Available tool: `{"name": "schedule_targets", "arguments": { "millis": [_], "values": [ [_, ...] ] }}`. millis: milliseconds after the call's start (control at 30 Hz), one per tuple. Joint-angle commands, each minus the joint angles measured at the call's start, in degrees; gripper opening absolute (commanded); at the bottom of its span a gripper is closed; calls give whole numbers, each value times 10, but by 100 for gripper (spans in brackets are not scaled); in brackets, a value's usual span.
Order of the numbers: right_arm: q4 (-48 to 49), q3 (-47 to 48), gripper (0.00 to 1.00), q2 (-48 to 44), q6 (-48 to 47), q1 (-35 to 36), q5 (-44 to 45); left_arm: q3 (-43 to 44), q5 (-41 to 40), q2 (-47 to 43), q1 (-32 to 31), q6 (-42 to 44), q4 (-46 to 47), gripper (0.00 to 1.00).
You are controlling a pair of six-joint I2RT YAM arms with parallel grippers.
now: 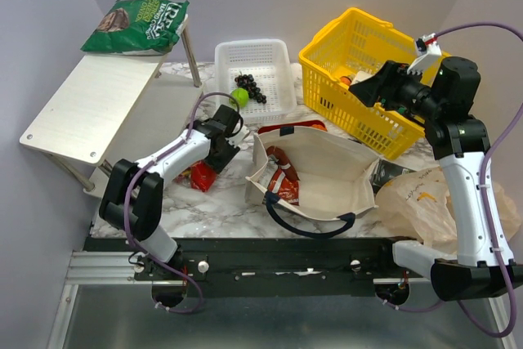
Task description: Untie the knot of the grocery bags and take out the mixed food
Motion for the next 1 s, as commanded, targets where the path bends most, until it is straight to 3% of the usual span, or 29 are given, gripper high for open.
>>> {"name": "schedule_targets", "arguments": {
  "millis": [0, 100, 233, 400, 467, 667, 967],
  "values": [
    [6, -10, 89, -11, -8, -7, -11, -32, -110, 18, 0, 15, 50, 49],
    [7, -16, 89, -14, -7, -7, -12, -49, -105, 38, -6, 19, 61, 40],
    [6, -16, 89, -19, -10, -9, -12, -55, -65, 45, -15, 15, 49, 1],
    [4, -22, 89, -24, -12, -12, -9, -25, 52, -21, -25, 19, 36, 0],
    [4, -22, 89, -26, -13, -12, -9, 14, 55, -40, -25, 17, 30, 0],
    [4, -23, 89, -30, -13, -17, -7, 135, 10, -71, -24, 62, -9, 0],
    [4, -24, 89, -30, -14, -22, -7, 217, -97, -73, -9, 154, 7, 0]
  ]
}}
